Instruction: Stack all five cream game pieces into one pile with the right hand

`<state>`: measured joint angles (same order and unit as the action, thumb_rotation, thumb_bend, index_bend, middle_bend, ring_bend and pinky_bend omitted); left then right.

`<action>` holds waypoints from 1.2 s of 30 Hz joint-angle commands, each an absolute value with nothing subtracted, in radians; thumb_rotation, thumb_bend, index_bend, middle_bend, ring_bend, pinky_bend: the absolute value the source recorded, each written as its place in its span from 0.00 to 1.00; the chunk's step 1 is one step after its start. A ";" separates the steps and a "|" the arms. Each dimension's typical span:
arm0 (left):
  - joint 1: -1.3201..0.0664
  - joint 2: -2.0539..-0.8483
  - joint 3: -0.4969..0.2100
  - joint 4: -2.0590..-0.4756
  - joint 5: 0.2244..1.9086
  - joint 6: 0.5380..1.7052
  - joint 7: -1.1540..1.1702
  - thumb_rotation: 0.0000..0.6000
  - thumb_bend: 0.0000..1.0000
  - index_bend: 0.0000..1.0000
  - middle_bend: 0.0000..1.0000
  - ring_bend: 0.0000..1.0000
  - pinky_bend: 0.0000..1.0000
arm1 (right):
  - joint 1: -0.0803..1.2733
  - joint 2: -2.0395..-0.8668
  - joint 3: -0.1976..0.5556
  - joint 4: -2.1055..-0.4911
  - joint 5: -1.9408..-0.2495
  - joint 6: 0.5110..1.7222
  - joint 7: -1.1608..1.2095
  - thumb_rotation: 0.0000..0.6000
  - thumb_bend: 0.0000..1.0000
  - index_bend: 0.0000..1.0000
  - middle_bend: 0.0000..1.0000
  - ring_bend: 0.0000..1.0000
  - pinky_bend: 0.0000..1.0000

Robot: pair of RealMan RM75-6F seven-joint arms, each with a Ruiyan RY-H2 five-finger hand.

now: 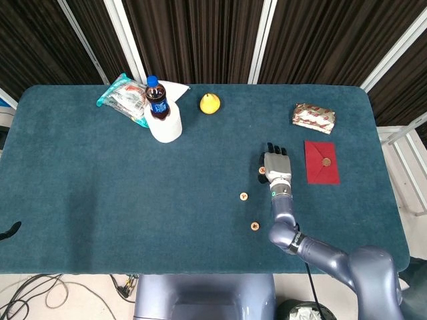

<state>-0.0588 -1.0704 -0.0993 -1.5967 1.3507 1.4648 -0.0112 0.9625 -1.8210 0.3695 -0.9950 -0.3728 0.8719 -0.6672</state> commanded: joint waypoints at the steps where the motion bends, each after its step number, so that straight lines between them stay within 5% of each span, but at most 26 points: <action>1: -0.058 -1.070 -0.099 -1.597 1.351 1.466 -0.012 1.00 0.16 0.06 0.00 0.00 0.00 | 0.961 -1.820 0.371 -0.994 -0.373 0.870 -0.666 1.00 0.39 0.45 0.00 0.00 0.00; 36: -0.058 -1.069 -0.100 -1.599 1.346 1.464 -0.007 1.00 0.16 0.06 0.00 0.00 0.00 | 0.952 -1.825 0.377 -0.973 -0.365 0.854 -0.665 1.00 0.39 0.50 0.00 0.00 0.00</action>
